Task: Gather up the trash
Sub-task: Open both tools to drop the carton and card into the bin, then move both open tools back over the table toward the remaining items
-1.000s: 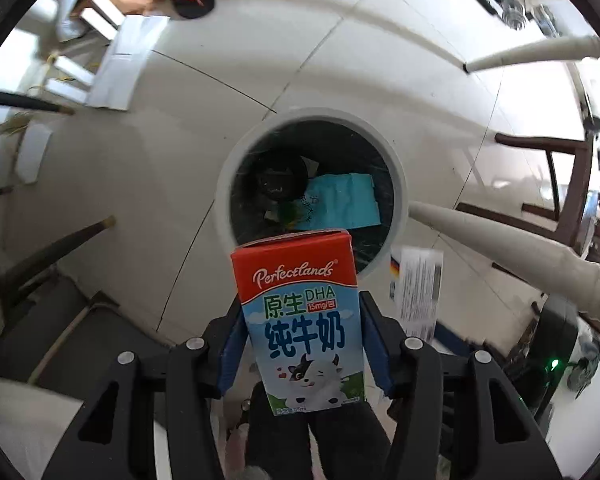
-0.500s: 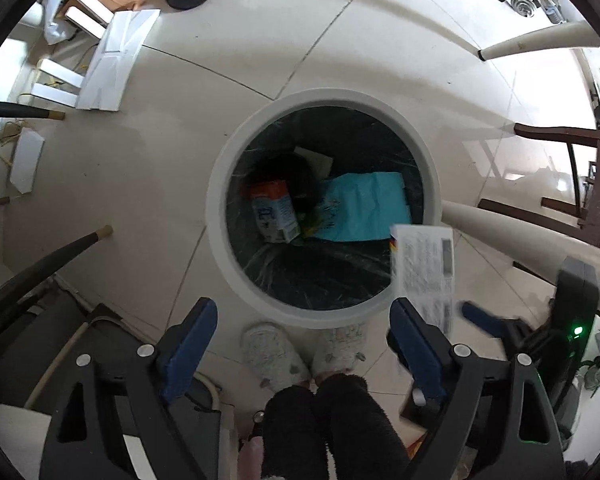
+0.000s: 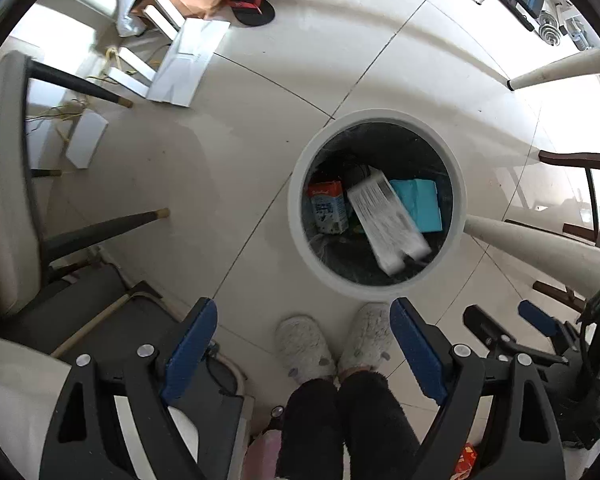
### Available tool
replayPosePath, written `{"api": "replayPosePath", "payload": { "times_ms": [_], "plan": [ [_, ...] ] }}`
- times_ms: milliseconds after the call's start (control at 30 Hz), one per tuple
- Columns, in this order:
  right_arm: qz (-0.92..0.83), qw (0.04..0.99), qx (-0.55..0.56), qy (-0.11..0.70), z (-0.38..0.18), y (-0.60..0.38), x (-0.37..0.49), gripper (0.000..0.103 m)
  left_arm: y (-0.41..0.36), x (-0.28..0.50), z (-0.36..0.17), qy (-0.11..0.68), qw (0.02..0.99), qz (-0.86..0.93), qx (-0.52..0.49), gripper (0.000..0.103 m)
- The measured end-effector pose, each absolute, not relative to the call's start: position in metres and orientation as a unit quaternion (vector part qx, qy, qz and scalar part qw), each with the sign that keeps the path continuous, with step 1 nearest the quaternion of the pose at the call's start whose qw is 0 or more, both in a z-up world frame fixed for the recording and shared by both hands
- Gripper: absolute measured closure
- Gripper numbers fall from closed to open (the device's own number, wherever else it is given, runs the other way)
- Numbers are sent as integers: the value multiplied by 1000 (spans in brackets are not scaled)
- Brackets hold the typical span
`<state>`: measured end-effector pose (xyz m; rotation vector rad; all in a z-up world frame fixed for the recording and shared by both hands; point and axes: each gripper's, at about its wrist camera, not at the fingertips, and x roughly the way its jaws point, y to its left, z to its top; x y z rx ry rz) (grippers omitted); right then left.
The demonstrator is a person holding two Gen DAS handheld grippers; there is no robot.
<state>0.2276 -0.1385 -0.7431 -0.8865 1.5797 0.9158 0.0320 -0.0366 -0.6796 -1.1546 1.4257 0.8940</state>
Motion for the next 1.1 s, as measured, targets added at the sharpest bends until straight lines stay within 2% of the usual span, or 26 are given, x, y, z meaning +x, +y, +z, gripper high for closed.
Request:
{"api": "replayPosePath", "payload": {
  "times_ms": [467,1100],
  "plan": [
    [399,553,-363,635,-605,-176,208,0,-88,21,-556,606,551,395,-416,15],
    [435,577,-334,605,-370,-229,191,0,-137,7,-369,572,607,414,-364,15]
  ]
}}
